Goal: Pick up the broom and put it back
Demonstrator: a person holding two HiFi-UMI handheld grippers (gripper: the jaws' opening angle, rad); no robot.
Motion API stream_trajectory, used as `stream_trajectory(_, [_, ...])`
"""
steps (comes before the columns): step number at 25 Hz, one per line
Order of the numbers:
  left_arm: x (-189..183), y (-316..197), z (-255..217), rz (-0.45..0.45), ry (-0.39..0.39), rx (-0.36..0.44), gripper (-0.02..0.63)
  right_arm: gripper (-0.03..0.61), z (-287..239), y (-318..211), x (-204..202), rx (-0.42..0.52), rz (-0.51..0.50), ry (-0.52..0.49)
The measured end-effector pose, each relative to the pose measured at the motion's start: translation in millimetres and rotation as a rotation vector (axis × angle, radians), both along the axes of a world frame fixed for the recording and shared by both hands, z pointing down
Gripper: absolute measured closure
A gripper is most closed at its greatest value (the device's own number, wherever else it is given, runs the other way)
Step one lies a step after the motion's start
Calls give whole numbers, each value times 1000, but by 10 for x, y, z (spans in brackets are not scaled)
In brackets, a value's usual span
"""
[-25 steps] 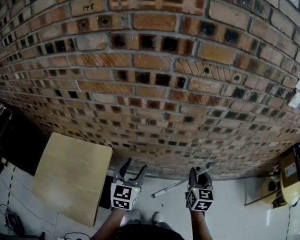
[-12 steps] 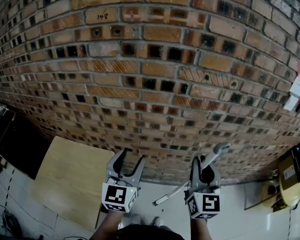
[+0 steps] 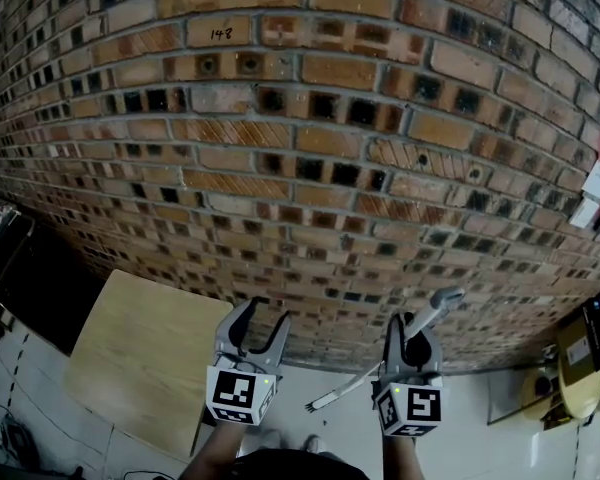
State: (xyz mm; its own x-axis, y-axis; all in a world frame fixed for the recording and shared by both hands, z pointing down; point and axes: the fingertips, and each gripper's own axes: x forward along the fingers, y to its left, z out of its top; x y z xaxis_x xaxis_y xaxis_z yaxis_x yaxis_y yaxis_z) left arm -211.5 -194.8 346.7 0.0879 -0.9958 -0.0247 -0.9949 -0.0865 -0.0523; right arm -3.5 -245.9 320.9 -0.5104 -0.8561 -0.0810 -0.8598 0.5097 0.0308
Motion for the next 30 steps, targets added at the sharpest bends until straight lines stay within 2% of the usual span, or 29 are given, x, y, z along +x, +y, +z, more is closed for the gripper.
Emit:
stream_trajectory(4, [-37,-20,1,-15,19,10,393,505,20,-10,-59,-1,-12,10])
stream_trajectory(7, [-57,-22,-22,-11,34,31,371,505,40,-31,-82,-6,-17,12])
stream_trajectory(16, [21,-123,13,21,34,16,371,505,129,-77,-22,-25,-14,7])
stream_trajectory(23, [342,-273,86,110,30,-7,371,505,219,-107,309,-46,33,-6])
stream_trajectory(30, [910,-470,197,244,23,-37,371,506,357,-84,812,-64,98,11])
